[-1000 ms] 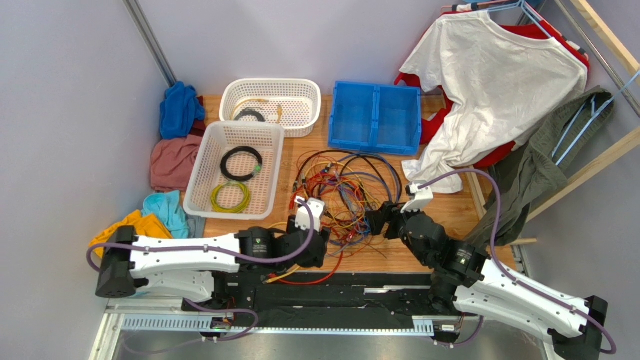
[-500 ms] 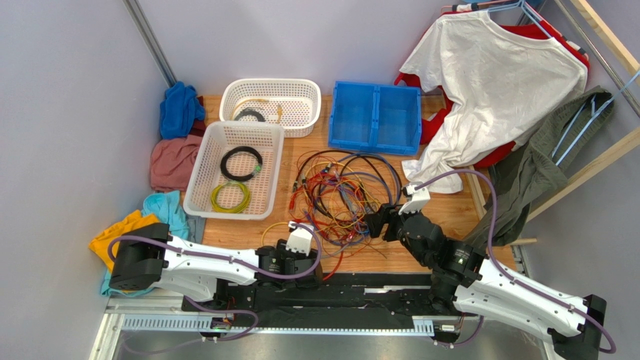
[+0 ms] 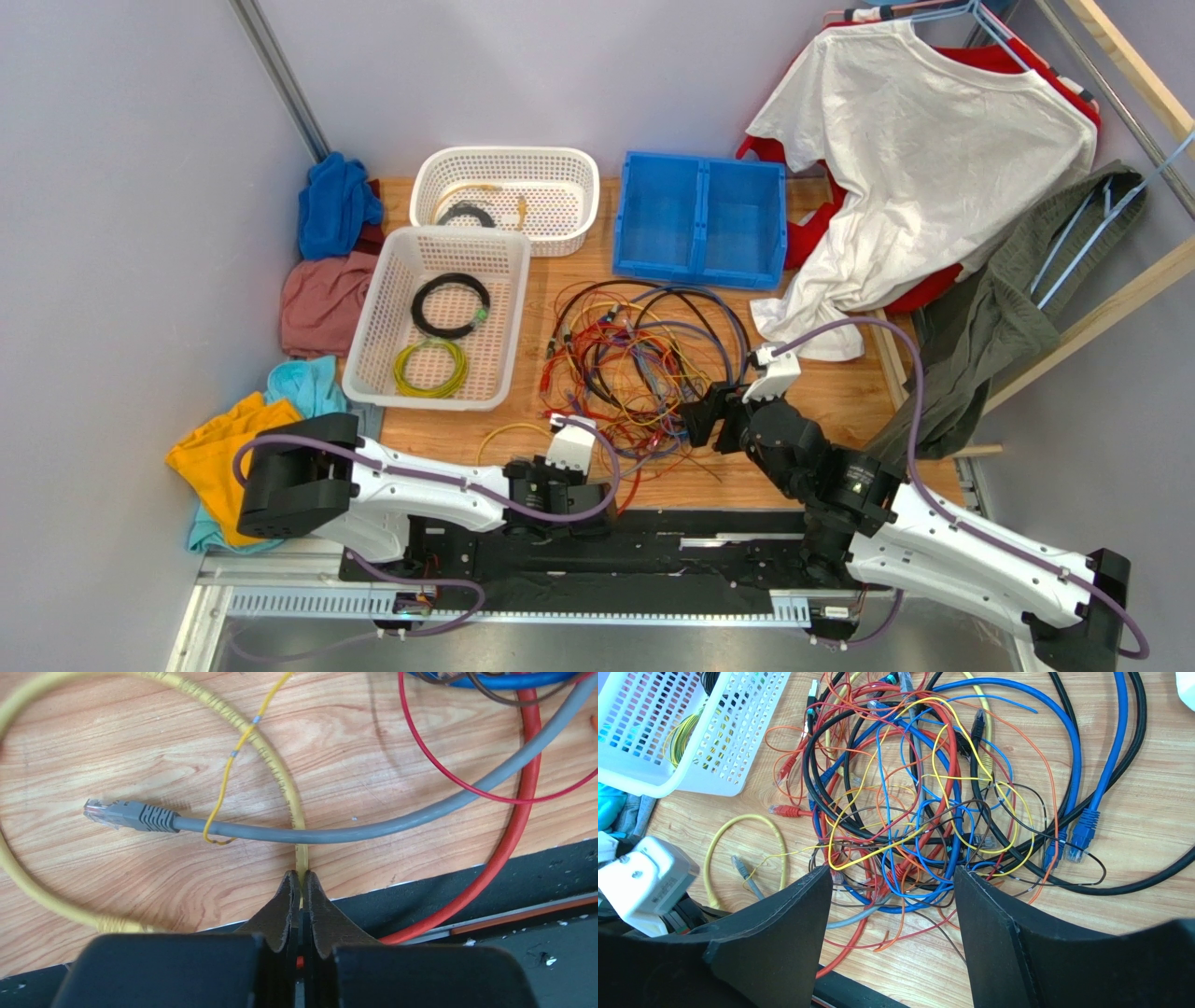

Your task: Untangle the cables

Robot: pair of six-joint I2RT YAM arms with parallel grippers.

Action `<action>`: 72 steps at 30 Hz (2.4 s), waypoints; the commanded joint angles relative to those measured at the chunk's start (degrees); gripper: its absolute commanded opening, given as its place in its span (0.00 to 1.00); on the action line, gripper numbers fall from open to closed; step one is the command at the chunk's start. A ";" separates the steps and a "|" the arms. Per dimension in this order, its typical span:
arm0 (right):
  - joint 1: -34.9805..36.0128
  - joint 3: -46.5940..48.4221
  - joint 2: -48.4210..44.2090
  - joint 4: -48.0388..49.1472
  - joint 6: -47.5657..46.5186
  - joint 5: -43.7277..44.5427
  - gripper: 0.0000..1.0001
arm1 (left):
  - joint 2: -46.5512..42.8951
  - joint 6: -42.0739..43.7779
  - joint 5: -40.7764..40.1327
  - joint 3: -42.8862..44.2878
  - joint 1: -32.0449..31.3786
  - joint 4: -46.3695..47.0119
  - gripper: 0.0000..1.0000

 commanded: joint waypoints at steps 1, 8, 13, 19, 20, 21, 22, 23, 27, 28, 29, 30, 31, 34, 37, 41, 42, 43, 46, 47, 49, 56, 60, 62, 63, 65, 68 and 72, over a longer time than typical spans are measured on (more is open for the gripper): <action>0.06 0.57 0.03 0.38 0.70 -0.32 0.68 | 1.78 3.14 2.09 5.26 -2.58 -4.94 0.00; 0.06 2.85 -1.19 -0.50 -0.79 -0.40 0.68 | -12.44 13.85 -5.29 15.73 -6.81 -12.34 0.00; -0.03 3.82 -2.78 -1.02 -1.23 0.21 0.68 | -28.97 21.94 -11.62 18.72 -6.63 -8.83 0.00; -0.03 3.38 -4.62 0.03 -1.50 0.04 0.68 | -36.19 32.23 -12.52 23.11 1.52 -7.86 0.00; 0.06 3.47 -4.71 0.55 -1.67 -0.57 0.68 | -36.89 35.03 -11.73 23.64 2.67 -7.16 0.00; 0.06 3.47 -4.63 0.82 -2.02 -0.75 0.68 | -36.90 36.27 -11.11 24.86 3.73 -6.54 0.00; -0.03 3.56 -4.54 1.08 -2.20 -0.93 0.68 | -36.98 37.50 -10.06 25.75 5.56 -5.40 0.00; -0.03 3.39 -4.62 1.61 -2.20 -1.02 0.68 | -36.38 39.86 -9.79 27.67 6.45 -4.96 0.00; -0.03 2.77 -4.28 3.10 -2.11 -1.72 0.68 | -33.13 46.82 -9.26 33.92 9.79 -2.50 0.00; -0.03 2.68 -4.10 3.37 -1.94 -1.81 0.68 | -32.16 47.88 -8.47 35.41 11.80 -2.14 0.00; -0.03 2.59 -3.92 3.63 -1.94 -2.16 0.68 | -30.06 49.97 -8.12 38.30 13.04 -2.05 0.00; -0.03 2.42 -3.84 3.63 -1.85 -2.16 0.68 | -28.82 50.87 -7.94 39.72 14.36 -1.97 0.00; 0.06 2.42 -3.66 3.72 -1.67 -2.16 0.68 | -27.51 51.31 -6.81 41.04 17.85 -2.14 0.00; -0.03 1.98 -3.48 4.25 -1.41 -2.25 0.68 | -21.27 49.83 1.24 46.31 29.16 -3.81 0.00; -0.03 1.72 -2.96 5.04 -1.49 -2.86 0.68 | -9.79 44.22 11.97 51.14 41.82 -5.30 0.00; -0.03 1.89 -1.82 5.65 -2.02 -3.30 0.68 | 4.12 41.82 18.95 62.45 52.06 -5.22 0.00; 0.06 1.80 -1.55 5.83 -2.20 -3.22 0.68 | 6.93 41.82 20.52 65.37 54.43 -5.13 0.00; -0.03 1.72 -1.03 6.18 -2.37 -3.13 0.68 | 12.70 41.73 20.89 72.01 55.41 -5.56 0.00; -0.03 1.45 0.47 7.23 -2.64 -2.61 0.68 | 25.88 41.39 22.38 89.91 58.66 -10.30 0.00; -0.03 1.10 0.91 7.41 -2.73 -2.34 0.68 | 29.51 41.12 22.91 95.05 59.45 -12.40 0.00; -0.11 0.57 1.88 8.37 -2.64 -1.81 0.68 | 39.24 40.07 24.22 108.38 61.74 -17.24 0.00; -0.12 0.39 3.55 9.96 -3.87 -0.93 0.68 | 45.89 33.48 28.62 104.69 69.12 -4.54 0.00; -0.12 0.57 4.16 9.17 -4.84 -0.14 0.68 | 49.93 32.68 29.67 103.80 70.01 -2.06 0.00; -0.12 0.31 4.25 9.17 -5.19 0.82 0.68 | 51.08 32.94 30.20 103.36 70.09 -0.31 0.00; -0.03 0.13 4.34 9.08 -5.27 1.26 0.68 | 52.13 33.12 30.29 103.28 70.27 0.23 0.00; -0.12 0.13 4.51 8.91 -5.45 1.70 0.68 | 52.66 33.38 31.08 103.36 70.27 1.81 0.14; -0.12 0.22 4.17 8.38 -5.36 1.88 0.68 | 50.83 32.95 33.97 101.97 70.10 2.69 0.35; -0.11 0.04 3.73 8.64 -5.45 1.97 0.68 | 35.68 35.30 32.59 86.11 67.29 9.18 0.49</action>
